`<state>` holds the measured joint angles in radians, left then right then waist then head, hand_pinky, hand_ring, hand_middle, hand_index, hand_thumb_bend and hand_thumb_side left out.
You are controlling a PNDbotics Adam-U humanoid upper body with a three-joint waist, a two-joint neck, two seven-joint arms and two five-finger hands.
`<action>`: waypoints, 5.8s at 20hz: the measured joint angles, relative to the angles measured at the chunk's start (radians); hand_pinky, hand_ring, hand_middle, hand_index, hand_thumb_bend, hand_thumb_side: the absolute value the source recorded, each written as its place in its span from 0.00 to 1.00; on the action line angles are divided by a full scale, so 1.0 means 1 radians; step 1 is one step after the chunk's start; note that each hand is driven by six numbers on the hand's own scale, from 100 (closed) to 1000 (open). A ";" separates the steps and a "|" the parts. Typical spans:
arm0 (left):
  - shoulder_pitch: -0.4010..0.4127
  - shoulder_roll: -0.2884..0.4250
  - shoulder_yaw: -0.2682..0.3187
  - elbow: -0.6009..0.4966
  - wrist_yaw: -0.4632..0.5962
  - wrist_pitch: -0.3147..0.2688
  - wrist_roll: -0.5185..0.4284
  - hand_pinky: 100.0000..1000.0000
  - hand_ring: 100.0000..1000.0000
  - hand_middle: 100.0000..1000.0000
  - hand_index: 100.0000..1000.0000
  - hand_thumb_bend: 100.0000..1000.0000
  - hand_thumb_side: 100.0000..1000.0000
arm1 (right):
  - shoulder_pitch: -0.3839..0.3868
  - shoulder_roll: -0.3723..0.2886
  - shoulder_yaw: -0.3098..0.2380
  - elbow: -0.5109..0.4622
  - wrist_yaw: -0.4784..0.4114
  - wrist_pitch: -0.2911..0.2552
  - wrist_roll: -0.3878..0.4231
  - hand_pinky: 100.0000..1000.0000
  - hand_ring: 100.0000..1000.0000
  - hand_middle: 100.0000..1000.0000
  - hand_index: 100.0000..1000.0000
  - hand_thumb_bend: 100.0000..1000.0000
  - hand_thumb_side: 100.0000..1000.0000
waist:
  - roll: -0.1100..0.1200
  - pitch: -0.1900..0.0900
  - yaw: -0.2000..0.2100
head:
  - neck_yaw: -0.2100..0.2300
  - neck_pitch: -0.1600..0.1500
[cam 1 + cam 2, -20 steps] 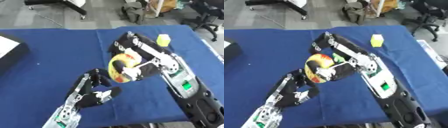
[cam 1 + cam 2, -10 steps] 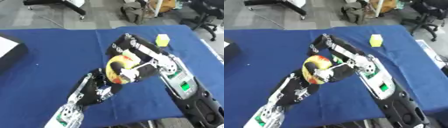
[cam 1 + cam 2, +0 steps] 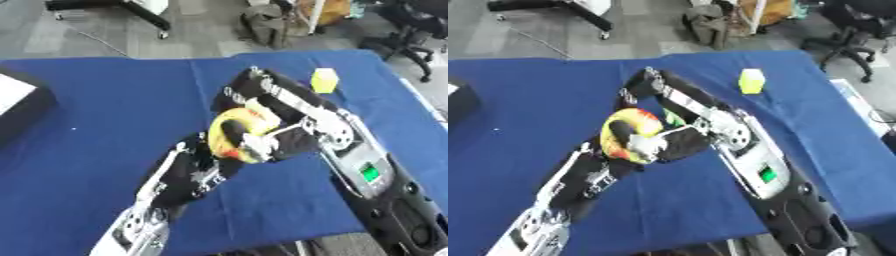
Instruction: Pick up the objects with one hand, pass them to the other hand, and then place them into the box on the other side of the table.
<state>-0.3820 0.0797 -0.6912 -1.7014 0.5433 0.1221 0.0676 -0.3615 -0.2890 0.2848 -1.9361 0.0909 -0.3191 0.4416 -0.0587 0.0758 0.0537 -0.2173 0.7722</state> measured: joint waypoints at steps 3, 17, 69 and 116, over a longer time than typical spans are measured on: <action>0.000 0.000 0.000 -0.014 0.023 -0.001 -0.004 0.60 0.49 0.50 0.61 0.67 0.21 | 0.000 0.003 0.000 0.000 -0.002 0.001 0.000 0.61 0.41 0.17 0.23 0.00 0.40 | 0.000 0.000 0.000 | -0.002 0.000; -0.005 0.000 0.005 -0.091 0.233 0.020 0.035 0.61 0.51 0.49 0.53 0.51 0.09 | 0.000 0.006 -0.007 -0.034 0.016 -0.030 -0.006 0.61 0.41 0.17 0.23 0.00 0.38 | -0.001 0.000 -0.001 | -0.011 0.000; -0.007 -0.010 -0.006 -0.095 0.257 0.070 0.092 0.64 0.31 0.07 0.01 0.03 0.00 | 0.011 0.014 -0.065 -0.034 -0.049 -0.026 -0.050 0.72 0.63 0.73 0.98 0.00 0.52 | 0.001 0.000 -0.010 | -0.003 0.000; -0.381 0.517 0.414 0.351 -0.539 0.342 0.457 0.60 0.36 0.17 0.07 0.10 0.00 | 0.026 0.030 -0.113 -0.043 -0.119 0.000 -0.298 0.67 0.58 0.68 0.92 0.00 0.76 | 0.016 0.000 -0.080 | 0.317 -0.072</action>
<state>-0.7631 0.5971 -0.2768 -1.3500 0.0045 0.4638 0.5245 -0.3357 -0.2588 0.1713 -1.9790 -0.0283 -0.3186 0.1441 -0.0426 0.0760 -0.0266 0.1002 0.7000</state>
